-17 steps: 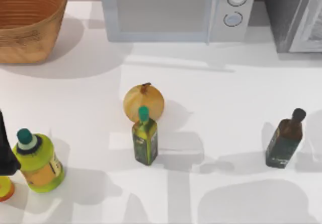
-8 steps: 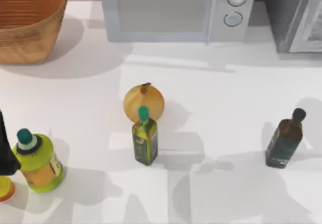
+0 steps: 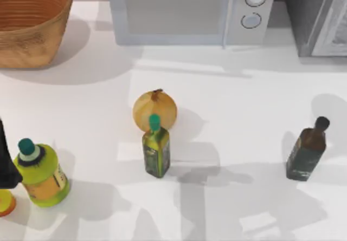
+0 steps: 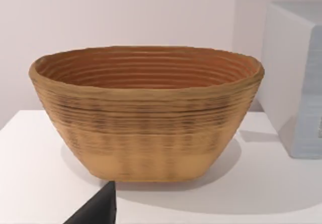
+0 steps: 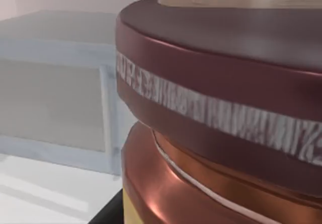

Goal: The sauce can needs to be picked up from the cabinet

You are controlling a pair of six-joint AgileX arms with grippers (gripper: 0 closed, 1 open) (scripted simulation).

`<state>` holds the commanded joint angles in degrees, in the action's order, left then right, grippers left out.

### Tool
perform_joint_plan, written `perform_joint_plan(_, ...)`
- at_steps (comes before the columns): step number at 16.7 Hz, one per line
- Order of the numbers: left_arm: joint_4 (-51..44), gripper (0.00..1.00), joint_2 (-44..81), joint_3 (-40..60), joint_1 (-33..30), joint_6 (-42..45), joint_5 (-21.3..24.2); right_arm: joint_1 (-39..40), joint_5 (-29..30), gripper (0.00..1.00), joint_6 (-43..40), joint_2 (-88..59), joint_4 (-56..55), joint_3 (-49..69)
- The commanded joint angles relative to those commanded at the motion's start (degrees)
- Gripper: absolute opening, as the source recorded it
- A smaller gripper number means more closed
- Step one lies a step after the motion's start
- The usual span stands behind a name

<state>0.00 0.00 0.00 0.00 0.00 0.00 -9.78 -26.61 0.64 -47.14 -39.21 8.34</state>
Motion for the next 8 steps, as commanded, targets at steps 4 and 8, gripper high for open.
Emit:
perform_joint_plan(4,0.00,1.00,0.00,0.00,0.00,0.00,0.00,-2.02,-5.57,0.00,0.57,-10.03,-7.82,1.40)
perform_joint_plan(8,0.00,1.00,0.00,0.00,0.00,0.00,0.00,-4.18,-11.01,0.00,0.90,-19.74,-15.98,3.13)
